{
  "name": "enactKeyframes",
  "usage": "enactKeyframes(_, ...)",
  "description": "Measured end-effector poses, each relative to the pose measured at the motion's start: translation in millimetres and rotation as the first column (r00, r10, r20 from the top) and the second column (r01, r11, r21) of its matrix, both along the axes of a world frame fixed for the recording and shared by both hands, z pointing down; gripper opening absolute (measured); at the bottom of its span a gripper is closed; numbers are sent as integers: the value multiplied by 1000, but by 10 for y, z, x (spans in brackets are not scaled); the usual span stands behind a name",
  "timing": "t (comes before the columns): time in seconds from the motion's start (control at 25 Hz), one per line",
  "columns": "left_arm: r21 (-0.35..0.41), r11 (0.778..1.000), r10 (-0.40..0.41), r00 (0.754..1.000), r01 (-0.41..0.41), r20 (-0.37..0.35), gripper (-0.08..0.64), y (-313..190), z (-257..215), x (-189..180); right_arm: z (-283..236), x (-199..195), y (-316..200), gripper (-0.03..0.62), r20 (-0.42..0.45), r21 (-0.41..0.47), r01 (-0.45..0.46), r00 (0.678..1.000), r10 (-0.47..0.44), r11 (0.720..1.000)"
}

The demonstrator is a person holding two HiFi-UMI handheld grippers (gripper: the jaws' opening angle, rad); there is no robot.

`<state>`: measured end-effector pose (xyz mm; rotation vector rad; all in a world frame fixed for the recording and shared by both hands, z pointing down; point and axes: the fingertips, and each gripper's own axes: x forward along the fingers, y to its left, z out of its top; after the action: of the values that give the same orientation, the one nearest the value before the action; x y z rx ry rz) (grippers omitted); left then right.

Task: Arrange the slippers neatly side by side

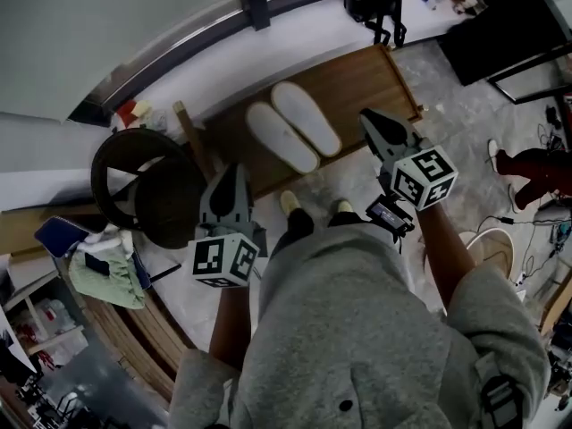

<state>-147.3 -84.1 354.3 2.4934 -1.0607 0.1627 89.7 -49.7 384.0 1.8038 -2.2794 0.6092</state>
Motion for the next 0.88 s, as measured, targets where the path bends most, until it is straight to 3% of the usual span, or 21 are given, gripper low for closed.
enactKeyframes(0.24, 37, 999, -25, 999, 27, -32, 26, 412, -284, 419, -194, 530, 489, 40, -4, 46, -66, 998, 66, 997)
enactKeyframes(0.88, 66, 993, -96, 995, 95, 19, 26, 1570, -370, 1050, -243, 1081, 1423, 40, 26, 78, 16, 999, -18, 997)
